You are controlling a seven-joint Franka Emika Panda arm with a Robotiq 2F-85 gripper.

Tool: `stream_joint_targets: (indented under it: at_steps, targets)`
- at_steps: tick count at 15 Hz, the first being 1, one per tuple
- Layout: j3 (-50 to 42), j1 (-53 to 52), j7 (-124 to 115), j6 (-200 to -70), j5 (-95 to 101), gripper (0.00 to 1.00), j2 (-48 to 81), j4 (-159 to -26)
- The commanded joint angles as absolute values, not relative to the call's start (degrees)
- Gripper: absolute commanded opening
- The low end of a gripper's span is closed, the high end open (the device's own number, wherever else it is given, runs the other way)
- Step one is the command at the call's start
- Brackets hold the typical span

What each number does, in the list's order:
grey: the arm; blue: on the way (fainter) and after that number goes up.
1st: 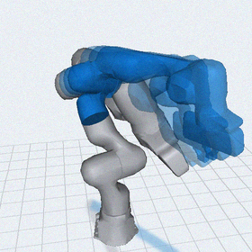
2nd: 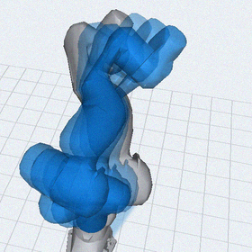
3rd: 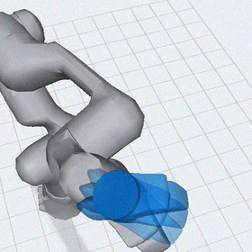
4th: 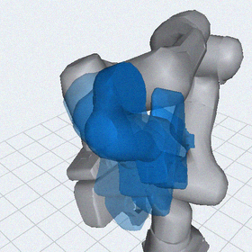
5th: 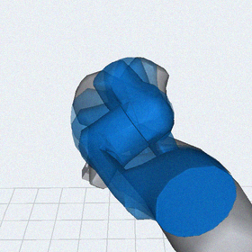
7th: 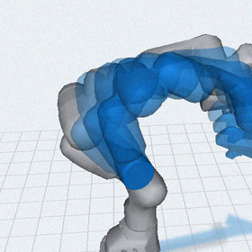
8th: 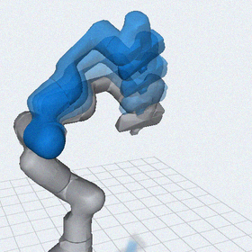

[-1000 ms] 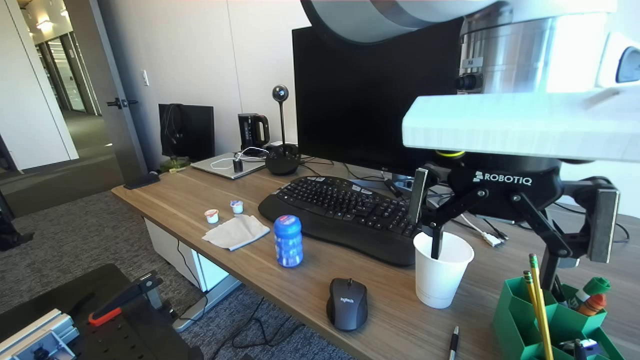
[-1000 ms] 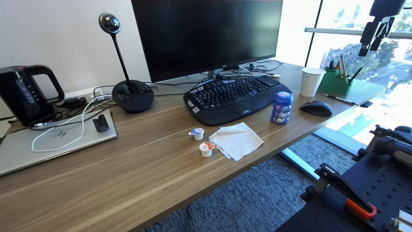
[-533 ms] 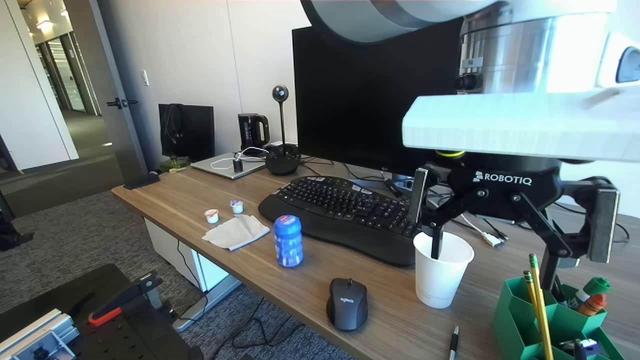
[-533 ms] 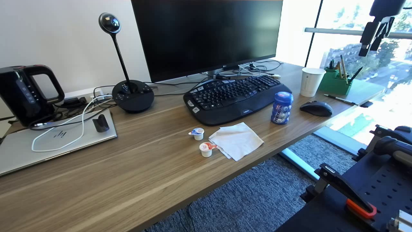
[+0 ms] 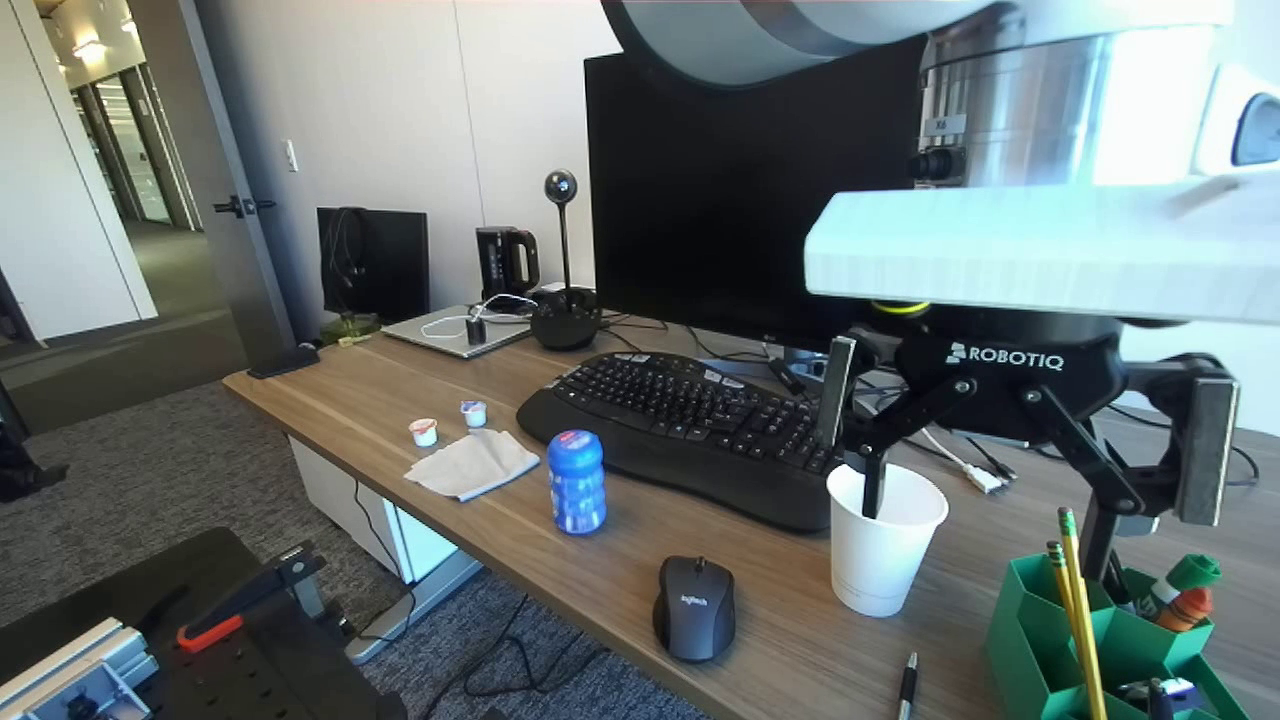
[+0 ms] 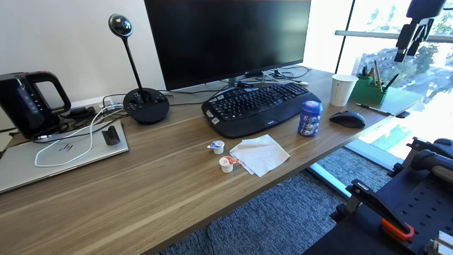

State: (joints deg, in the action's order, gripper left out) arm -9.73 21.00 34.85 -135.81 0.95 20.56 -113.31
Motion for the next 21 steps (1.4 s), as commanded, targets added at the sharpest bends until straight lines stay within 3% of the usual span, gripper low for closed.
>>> stream_joint_targets:
  at_steps: [1, 12, 21]
  targets:
    - [-9.54, 21.06, 34.69, -135.73, 1.07, 1.0, 20.53, -113.25]
    - [-8.35, 19.26, 34.02, -136.01, 1.02, 1.0, 19.47, -114.13]
    - [-8.11, 17.39, 34.83, -139.47, 1.47, 1.0, 9.29, -126.58]
